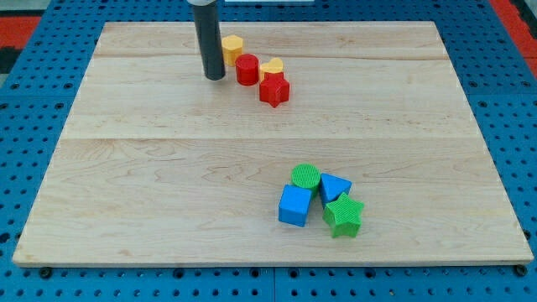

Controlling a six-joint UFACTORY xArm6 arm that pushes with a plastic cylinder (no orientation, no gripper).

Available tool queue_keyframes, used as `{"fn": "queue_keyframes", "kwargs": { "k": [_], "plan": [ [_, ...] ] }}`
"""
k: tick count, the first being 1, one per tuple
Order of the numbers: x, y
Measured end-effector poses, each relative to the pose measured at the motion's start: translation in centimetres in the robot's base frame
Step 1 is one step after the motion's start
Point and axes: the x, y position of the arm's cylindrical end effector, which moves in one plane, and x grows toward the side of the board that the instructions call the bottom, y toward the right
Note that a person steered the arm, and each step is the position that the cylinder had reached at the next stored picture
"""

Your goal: Move yellow hexagon into the red circle

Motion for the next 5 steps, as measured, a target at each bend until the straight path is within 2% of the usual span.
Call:
{"fn": "queue_keyframes", "kwargs": {
  "k": [2, 3, 4, 5],
  "plan": [
    [-1.9, 4.2],
    [-1.8, 3.5],
    [-0.4, -3.9],
    [-1.2, -9.1]
  ]
}}
